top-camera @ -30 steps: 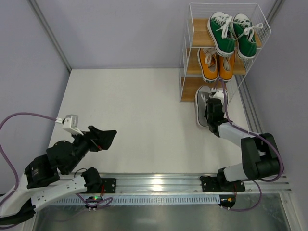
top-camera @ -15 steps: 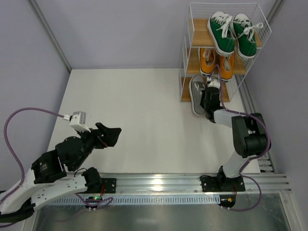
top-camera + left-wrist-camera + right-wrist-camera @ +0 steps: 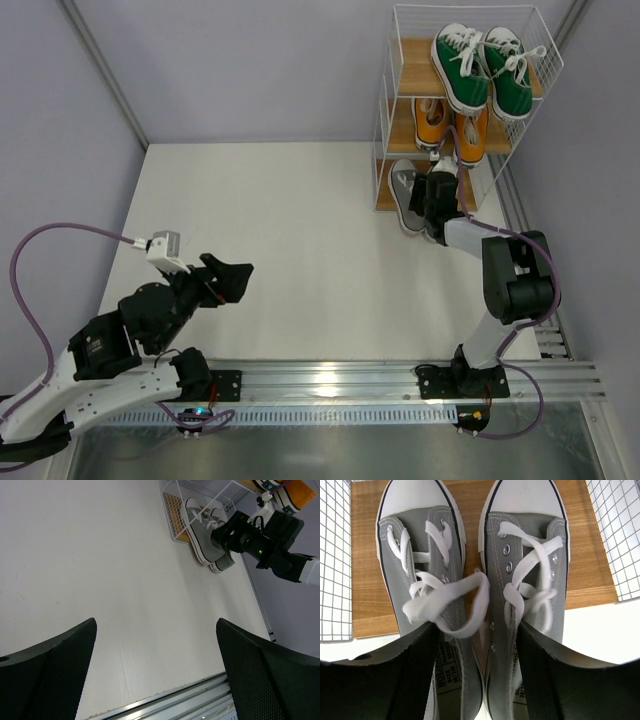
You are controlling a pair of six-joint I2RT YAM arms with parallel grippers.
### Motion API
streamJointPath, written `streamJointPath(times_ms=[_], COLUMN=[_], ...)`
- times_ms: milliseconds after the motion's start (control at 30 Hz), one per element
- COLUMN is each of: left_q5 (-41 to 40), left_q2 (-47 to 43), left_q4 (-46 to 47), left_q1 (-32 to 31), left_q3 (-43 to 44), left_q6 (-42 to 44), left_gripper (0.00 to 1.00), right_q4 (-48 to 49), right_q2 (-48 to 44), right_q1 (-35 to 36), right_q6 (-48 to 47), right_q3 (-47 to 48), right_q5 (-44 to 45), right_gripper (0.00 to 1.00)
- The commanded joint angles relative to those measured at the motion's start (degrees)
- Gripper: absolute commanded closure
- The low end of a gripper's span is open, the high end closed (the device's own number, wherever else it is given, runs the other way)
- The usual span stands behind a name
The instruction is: Place and organize the shoes onto the shoe shelf
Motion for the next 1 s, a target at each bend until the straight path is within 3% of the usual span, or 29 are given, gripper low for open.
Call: streamJointPath(times_ms=[0, 267, 400, 467, 500, 533, 567, 633, 967], left_q5=[-0.94, 0.12, 0.82, 1.09, 1.17, 1.26, 1.52, 1.70, 1.44], left_q2=[-1.17, -2.14, -2.23, -2.58, -2.75, -2.93, -3.45, -3.98, -7.41], left_q4=[2.62, 3.14, 4.29, 4.73, 4.81, 4.99, 5.08, 4.99, 2.80], left_q1=[-0.07, -0.07, -0.07, -0.07, -0.07, -0.07, -0.07, -0.07, -0.08], left_q3=[-0.46, -1.16, -1.52, -1.87, -1.96, -2.04, -2.22, -2.31, -2.31], left_q6=[0.23, 1.02, 1.72, 1.90, 1.90, 1.90, 1.81, 1.64, 0.41], left_gripper=[0.00, 0.00, 0.00, 0.00, 0.00, 0.00, 0.00, 0.01, 0.00], right_q4=[7.27, 8.32, 4.38, -0.52, -2.99, -6.67, -15.15, -22.31, -36.94], right_q2=[-4.89, -19.36, -26.85, -29.84, -32.03, -32.66, -33.10, -34.16, -34.08], right_q1=[-0.41, 0.38, 1.26, 1.26, 1.26, 1.26, 1.26, 1.18, 1.26], right_q6=[1.15, 3.78, 4.74, 5.89, 8.50, 10.70, 13.42, 15.90, 23.55], right_q3=[0.59, -12.59, -16.38, -17.52, -17.35, -15.96, -14.90, -14.18, -15.50], right_q5=[1.33, -0.52, -0.34, -0.08, 0.45, 1.76, 4.21, 3.71, 2.21], right_gripper=[0.36, 0.36, 0.38, 0.51, 0.67, 0.96, 0.96, 0.96, 0.96])
